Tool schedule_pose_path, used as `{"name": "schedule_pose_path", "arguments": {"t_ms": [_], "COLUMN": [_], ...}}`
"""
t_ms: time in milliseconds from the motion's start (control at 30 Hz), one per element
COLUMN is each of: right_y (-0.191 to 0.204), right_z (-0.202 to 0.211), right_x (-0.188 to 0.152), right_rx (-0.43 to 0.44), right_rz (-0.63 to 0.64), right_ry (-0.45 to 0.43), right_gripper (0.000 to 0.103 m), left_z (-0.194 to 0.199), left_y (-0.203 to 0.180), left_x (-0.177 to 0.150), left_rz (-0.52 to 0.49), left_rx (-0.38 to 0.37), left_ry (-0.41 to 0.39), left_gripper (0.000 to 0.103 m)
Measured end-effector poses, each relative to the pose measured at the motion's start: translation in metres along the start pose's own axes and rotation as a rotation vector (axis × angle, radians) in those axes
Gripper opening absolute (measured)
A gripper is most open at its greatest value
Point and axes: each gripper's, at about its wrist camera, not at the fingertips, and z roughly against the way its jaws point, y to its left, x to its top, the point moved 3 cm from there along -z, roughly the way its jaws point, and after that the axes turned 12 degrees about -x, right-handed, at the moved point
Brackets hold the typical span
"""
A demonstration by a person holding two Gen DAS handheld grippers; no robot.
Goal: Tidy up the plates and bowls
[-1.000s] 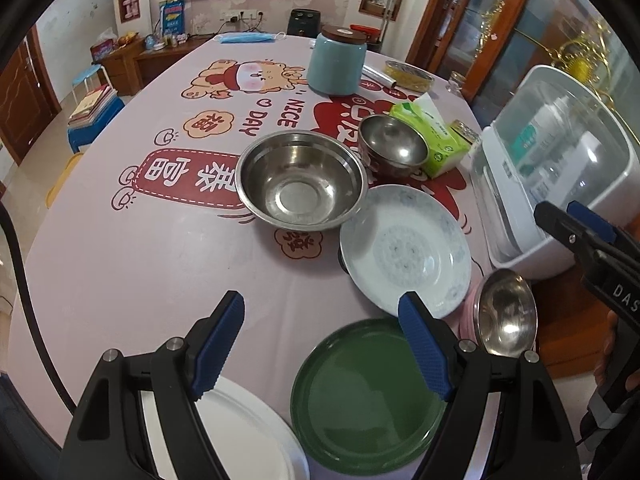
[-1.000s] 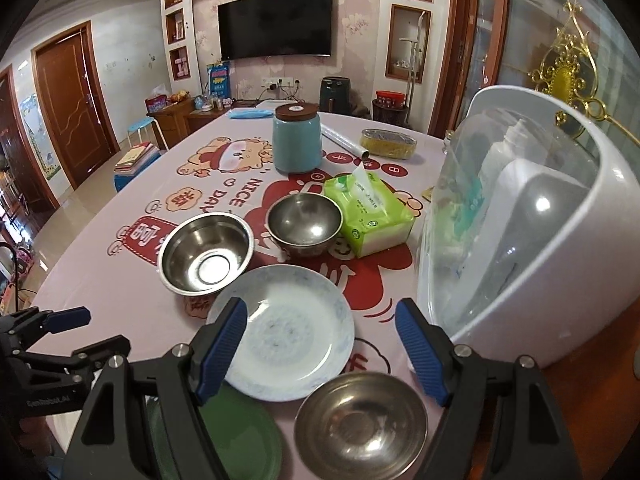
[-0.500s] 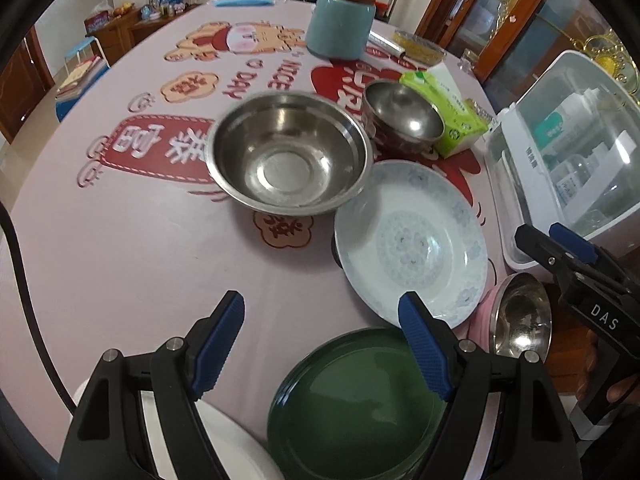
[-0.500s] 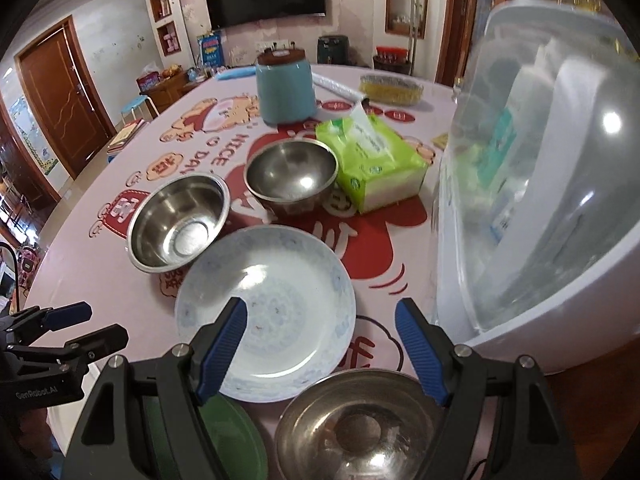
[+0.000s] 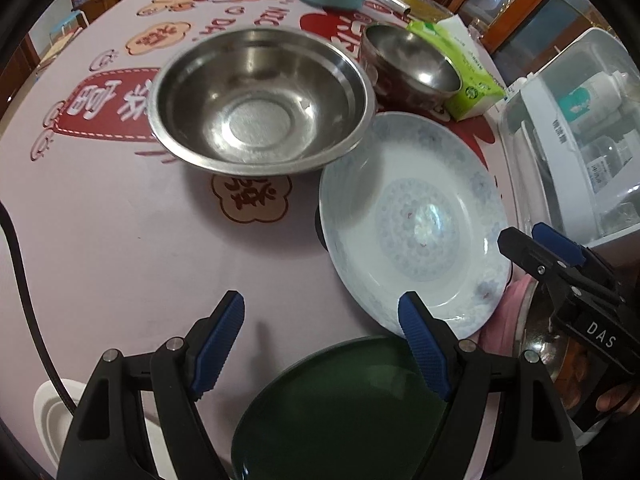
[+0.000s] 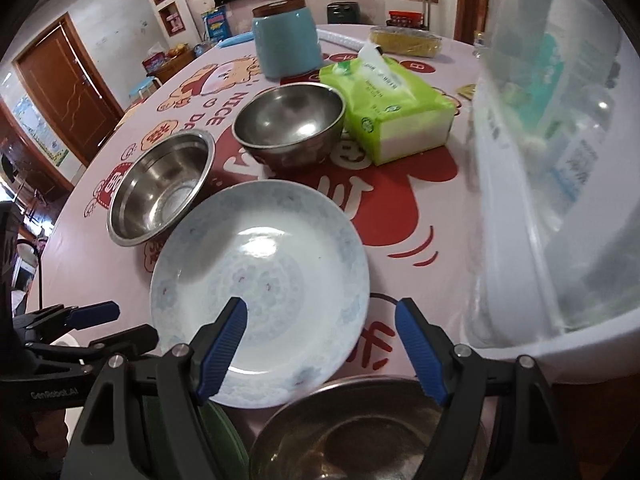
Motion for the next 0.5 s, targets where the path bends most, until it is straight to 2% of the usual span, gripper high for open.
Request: {"name": "schedule_pose_path", "arguments": {"t_ms": [333, 500], "right_y": [-0.003, -0.003], "right_z": [-0.02, -0.024], "right_x": [-0.001, -0.001], "right_rx": [0.03, 0.056], "right_rz": [-0.015, -0.027], "right_ry": [0.047, 0.051], "right_gripper": [0.076, 0.075], "left_z": [-0.017, -0.019], "left_y": [0.0, 0.004], "left_x": [0.005, 0.006], "left_rz": [-0.002, 0.002], "left_rx": [-0.015, -0.018], "left_ry": [0.018, 0.015], "left_gripper": [0.077, 0.073]}}
